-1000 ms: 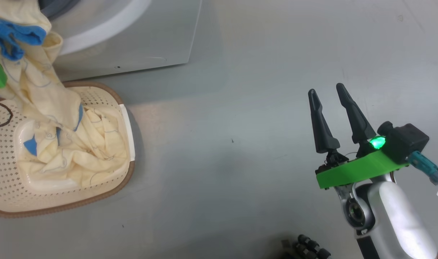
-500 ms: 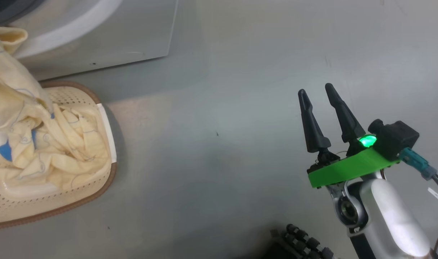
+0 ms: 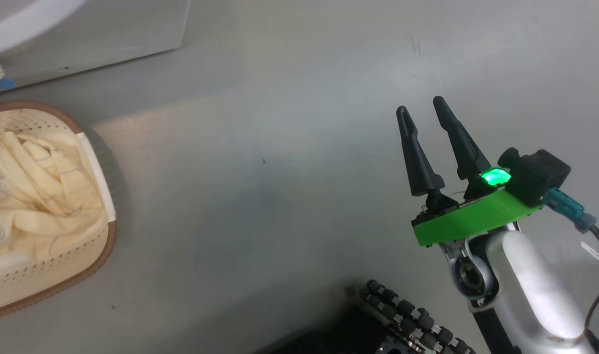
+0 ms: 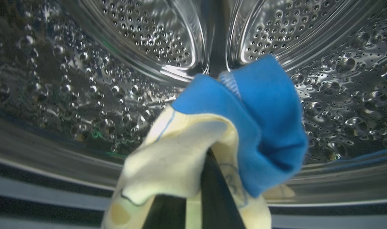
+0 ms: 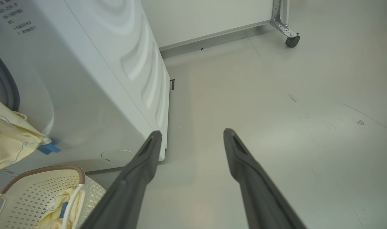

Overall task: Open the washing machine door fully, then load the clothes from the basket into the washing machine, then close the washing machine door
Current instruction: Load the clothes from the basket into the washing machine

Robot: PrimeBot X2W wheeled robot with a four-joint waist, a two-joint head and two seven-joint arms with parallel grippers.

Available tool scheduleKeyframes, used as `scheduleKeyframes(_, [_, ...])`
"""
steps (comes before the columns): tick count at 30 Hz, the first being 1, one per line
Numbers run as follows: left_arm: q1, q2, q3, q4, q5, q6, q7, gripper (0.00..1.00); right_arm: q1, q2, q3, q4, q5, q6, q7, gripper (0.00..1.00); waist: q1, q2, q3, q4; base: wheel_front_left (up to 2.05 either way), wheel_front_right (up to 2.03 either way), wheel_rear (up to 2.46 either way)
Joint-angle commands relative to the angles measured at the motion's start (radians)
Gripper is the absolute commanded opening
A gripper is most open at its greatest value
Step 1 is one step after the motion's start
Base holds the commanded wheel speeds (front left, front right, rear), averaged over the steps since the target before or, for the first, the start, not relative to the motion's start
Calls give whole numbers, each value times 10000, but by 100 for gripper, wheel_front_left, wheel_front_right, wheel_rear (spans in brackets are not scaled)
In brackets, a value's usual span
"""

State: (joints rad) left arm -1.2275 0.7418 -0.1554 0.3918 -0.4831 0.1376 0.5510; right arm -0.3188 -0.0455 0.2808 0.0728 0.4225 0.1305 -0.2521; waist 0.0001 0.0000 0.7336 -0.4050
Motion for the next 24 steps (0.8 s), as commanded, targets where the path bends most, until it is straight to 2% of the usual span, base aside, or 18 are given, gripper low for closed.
scheduleKeyframes(1, [-598,751,319,-133,256,-149,-541,0,-8,-47,199,-314,119,2,-95,100,-1,0,304,-209,0,0,0])
scheduleKeyframes(7, [-1927,906,7,760,1138,-548,-2983,0,-170,-47,343,-338,216,2,-96,100,-1,0,804,-447,0,0,0])
scheduleKeyframes(15, [-3559,685,-653,1905,2346,-504,-5904,0,-280,-47,491,-389,302,2,-96,100,-1,0,1294,-527,0,0,0])
scheduleKeyframes(18, [-3880,530,-832,2682,2341,-608,-5459,0,-281,-47,534,-406,306,2,-97,100,-1,0,1386,-516,0,0,0])
scheduleKeyframes(23, [-4305,96,-889,3619,1906,-664,-3610,0,-255,-47,579,-459,372,2,-97,100,-1,0,1473,-494,0,0,0])
scheduleKeyframes(24, [-4305,96,-889,3619,1906,-664,-3610,0,-255,-47,579,-459,372,2,-97,100,-1,0,1473,-494,0,0,0])
